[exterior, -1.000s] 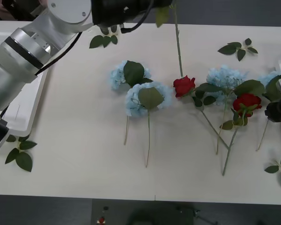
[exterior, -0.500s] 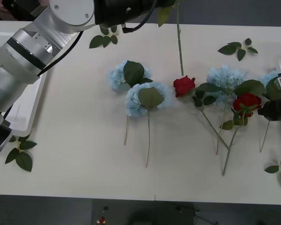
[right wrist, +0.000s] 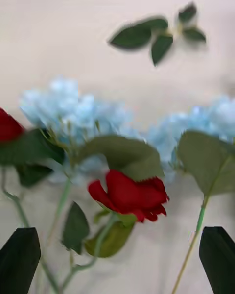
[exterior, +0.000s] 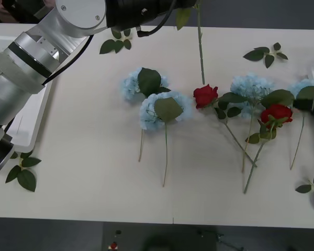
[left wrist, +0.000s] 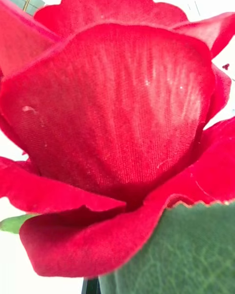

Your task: Put the red flowers into the right box and the blue flowers into the left box

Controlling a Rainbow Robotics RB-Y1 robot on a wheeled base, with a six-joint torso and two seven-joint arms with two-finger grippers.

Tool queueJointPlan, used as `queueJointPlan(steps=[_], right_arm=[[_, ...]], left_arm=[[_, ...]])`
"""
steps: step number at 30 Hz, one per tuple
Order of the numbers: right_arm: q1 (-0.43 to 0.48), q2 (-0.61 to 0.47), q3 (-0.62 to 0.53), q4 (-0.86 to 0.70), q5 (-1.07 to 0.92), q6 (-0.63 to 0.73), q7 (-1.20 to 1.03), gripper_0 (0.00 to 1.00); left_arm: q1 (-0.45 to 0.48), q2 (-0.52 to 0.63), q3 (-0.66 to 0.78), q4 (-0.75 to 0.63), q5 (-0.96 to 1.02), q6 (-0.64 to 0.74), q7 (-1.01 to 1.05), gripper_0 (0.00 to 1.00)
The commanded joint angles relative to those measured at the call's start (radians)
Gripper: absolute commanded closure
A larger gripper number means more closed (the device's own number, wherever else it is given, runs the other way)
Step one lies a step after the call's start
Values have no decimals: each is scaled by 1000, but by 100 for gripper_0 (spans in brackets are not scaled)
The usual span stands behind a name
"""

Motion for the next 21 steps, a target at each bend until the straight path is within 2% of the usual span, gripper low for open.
queueJointPlan(steps=[1,4,9,15,21], right_arm=[[36,104,-105,-130,-22,-11,16,5],[39,168,-128,-200,-23,-21,24,4],[11,228,-105,-260,-22,-42,80,1],[-113,299,33,-272,-28,-94,192,1],[-263,376,165,-213,-23,-114,277,1]], left_arm=[[-10,-4,7,-16,3,-2,-4,100],[-10,-4,7,-16,3,-2,-4,100],[-10,-4,7,-16,3,-2,-4,100],[-10,-4,7,-16,3,-2,-4,100],[-10,-4,7,-16,3,-2,-4,100]])
